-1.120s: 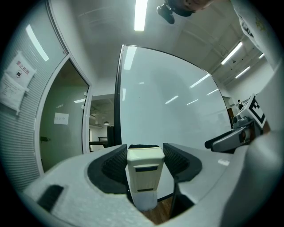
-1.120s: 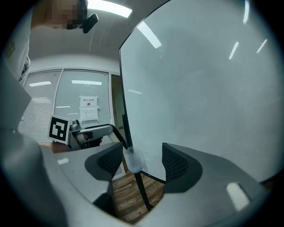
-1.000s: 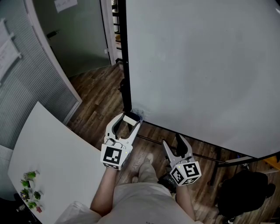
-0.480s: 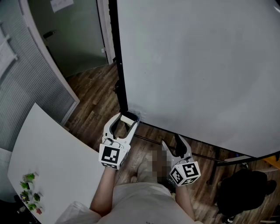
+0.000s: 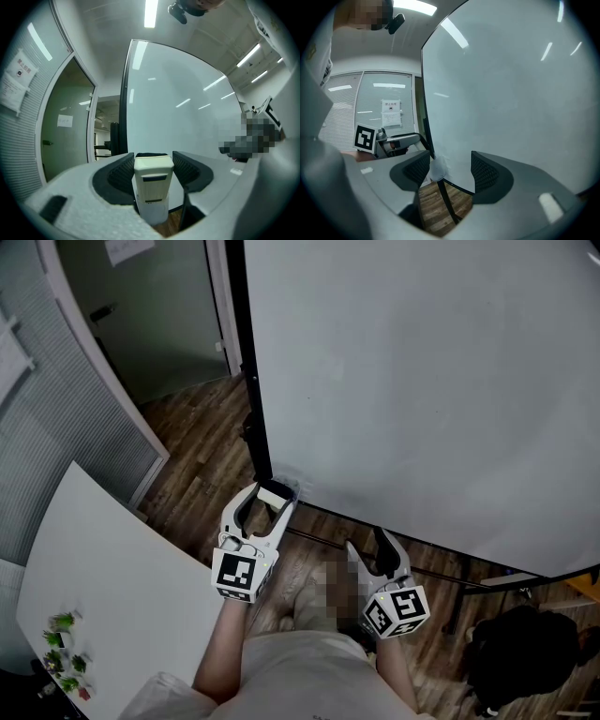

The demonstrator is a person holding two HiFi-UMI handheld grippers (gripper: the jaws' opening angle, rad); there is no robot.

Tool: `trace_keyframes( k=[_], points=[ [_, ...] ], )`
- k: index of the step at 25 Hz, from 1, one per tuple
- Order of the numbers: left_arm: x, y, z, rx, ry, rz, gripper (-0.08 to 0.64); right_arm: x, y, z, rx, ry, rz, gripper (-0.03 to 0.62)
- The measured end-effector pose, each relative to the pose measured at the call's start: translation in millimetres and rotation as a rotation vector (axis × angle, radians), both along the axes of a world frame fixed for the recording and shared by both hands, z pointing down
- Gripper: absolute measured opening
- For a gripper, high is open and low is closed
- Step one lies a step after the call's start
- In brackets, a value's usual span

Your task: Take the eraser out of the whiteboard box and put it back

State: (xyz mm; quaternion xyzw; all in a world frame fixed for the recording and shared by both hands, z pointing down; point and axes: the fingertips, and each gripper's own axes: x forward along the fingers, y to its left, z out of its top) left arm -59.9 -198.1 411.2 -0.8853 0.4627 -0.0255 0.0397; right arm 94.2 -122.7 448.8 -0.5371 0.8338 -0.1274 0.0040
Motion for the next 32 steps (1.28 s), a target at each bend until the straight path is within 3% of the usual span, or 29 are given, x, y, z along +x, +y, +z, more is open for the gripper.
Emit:
trace_keyframes(
  k=[32],
  points=[
    [5, -21, 42, -0.091, -0.024, -0.004, 0.255, 13, -18, 21, -0.052, 0.010, 0.006, 0.273]
  ],
)
